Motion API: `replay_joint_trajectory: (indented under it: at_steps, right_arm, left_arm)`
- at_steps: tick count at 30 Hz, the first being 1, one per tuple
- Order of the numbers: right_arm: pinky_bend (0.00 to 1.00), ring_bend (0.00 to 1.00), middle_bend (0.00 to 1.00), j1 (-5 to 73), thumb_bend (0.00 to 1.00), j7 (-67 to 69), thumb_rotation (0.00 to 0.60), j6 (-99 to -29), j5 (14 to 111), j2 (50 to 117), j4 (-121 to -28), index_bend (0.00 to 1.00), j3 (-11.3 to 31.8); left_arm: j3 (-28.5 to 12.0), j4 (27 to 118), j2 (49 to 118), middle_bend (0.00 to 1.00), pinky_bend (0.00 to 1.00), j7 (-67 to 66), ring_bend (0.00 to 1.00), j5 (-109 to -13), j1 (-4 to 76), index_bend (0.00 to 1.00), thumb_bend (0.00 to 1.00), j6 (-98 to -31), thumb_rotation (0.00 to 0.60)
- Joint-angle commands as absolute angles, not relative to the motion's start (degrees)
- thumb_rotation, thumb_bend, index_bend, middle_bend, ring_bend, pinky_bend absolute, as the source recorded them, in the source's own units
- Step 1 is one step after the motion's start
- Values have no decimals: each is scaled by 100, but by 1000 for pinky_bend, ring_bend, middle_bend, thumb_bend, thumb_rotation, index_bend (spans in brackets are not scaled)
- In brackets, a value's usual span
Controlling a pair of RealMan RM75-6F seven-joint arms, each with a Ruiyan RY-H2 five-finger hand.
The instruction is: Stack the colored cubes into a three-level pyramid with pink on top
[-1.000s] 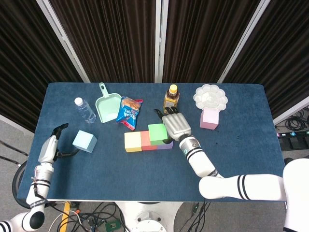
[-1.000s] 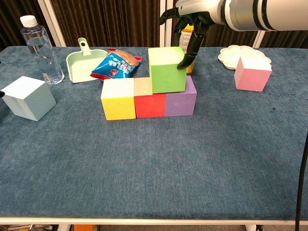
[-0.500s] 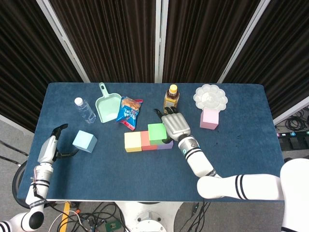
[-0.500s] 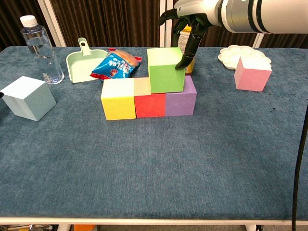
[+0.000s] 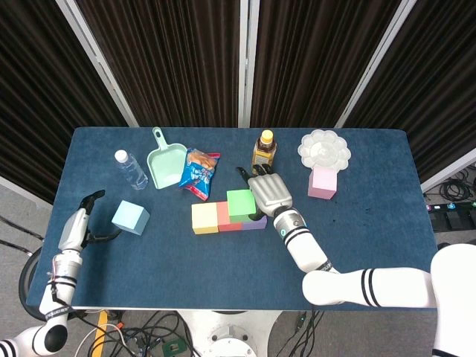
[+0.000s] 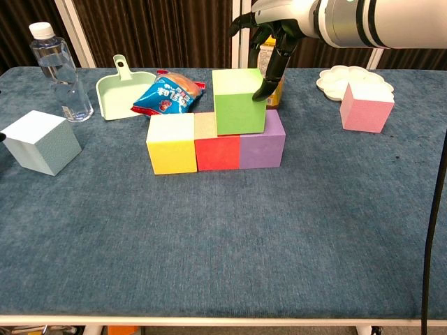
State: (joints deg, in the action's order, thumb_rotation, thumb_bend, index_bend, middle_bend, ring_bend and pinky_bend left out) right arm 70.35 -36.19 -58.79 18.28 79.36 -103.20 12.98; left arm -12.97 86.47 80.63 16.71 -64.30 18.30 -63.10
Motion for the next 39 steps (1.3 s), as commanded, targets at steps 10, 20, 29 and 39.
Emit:
replay_joint_trajectory:
  at_steps: [10,20,29,39]
  right_arm:
    - [0,52,497,7048,172,-3724,600,-5924,1747,7997,-10331,0,1297]
    - [0,52,496,7057,171,-3780,600,-5882,1684,8057,-10250,0,1284]
    - [0,2,233,6979,57,-3562,600,-5691,1800,8015,-10238,0,1361]
    - [0,0,99,6874,7,-3387,600,-5612,2003,7844,-10376,0,1354]
  left_arm:
    - [-1259,8647,8052,113,134,1667,0,-6452,1828,102,116,-6282,600]
    - [-1247,8625,8055,113,134,1700,0,-6479,1827,102,116,-6275,600]
    - [-1257,8639,8047,113,134,1738,0,-6503,1818,102,115,-6304,600]
    - [-1163,8845,8095,111,133,1554,0,-6613,1762,101,105,-6482,600]
